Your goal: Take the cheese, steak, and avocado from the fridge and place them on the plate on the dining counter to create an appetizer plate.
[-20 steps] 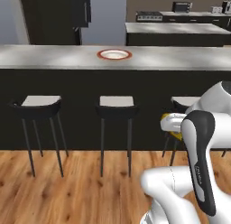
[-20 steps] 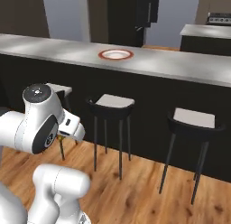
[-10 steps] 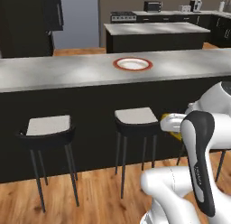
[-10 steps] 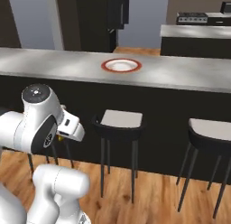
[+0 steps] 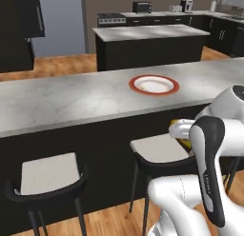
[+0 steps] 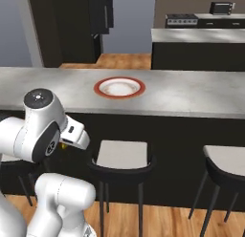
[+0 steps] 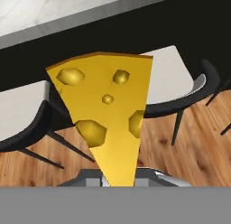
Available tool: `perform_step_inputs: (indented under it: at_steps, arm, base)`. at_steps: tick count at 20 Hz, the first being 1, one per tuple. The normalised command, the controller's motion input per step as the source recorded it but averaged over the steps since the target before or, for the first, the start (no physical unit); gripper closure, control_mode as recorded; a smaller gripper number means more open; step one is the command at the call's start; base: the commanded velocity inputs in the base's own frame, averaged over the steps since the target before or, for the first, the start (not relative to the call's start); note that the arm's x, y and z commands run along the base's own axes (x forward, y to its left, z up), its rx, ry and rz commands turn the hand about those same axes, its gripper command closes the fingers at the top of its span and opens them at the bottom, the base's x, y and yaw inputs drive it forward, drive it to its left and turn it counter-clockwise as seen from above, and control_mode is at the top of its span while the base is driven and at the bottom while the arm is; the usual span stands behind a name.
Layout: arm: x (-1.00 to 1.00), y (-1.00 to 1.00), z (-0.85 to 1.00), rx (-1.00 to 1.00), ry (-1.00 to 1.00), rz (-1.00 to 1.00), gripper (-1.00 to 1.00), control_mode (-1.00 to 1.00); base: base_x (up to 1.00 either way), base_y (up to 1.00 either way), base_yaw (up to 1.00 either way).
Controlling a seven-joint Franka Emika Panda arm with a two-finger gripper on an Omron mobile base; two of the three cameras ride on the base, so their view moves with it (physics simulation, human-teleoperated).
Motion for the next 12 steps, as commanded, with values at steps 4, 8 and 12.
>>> perform_step_inputs:
  at_steps: [4,8,12]
  arm:
    - [0.00,0.00,0.00,0.00,0.00,0.00,1.00,1.00]
    - [0.00,0.08,0.07,-0.06,-0.09,-0.03,1.00,-1.00]
    - [-0.41,0.12,0.31,-0.15,-0.30,-0.01,1.00,-1.00]
  base:
    - [0.51,0.16,-0.17]
    - [0.08,0.07,-0.06]
    - [0.00,0.00,0.00]
